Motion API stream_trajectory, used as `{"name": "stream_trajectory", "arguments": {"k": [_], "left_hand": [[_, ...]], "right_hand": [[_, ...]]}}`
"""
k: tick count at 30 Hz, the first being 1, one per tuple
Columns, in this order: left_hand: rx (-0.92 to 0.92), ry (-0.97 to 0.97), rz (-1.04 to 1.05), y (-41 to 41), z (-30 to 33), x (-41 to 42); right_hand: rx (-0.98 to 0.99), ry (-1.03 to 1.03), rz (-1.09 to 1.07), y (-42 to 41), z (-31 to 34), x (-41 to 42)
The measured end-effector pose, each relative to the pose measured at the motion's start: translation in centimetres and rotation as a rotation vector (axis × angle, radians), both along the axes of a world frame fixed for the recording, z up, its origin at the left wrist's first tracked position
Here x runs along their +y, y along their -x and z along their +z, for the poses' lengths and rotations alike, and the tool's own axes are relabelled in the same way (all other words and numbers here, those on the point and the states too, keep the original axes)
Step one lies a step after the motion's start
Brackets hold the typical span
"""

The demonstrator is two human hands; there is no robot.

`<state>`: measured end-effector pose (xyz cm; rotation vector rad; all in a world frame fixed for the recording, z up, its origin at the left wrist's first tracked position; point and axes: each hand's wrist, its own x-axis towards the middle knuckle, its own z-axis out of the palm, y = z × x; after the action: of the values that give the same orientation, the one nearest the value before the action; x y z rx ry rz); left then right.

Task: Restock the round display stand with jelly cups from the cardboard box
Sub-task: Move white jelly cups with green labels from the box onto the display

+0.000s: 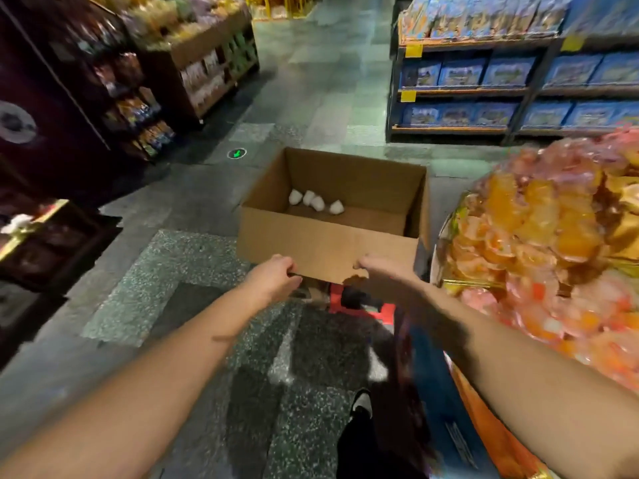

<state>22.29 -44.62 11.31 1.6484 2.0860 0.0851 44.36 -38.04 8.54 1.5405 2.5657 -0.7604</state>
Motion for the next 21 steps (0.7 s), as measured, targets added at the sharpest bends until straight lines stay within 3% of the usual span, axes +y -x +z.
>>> {"name": "stream_trajectory", "arguments": {"k": [8,12,18,21], "left_hand": [[-0.146,0.108,0.157,4.0,-2.6,14.8],[-0.313,0.119,0.334,5.8,-4.4,21.1],[-0.606,0.087,0.541,8.9,-7.2,31.0],[-0.711,0.118,0.585,10.8,-9.7,36.0]], "right_hand": [[0.010,0.162,0.010,4.3,-3.0,14.3],[0.120,0.258,-0.208,5.3,-4.4,20.7],[0.383,0.580,-0.641,7.3,-8.8,28.8],[0.389,0.645,-0.792,8.6,-11.6,32.2]]}}
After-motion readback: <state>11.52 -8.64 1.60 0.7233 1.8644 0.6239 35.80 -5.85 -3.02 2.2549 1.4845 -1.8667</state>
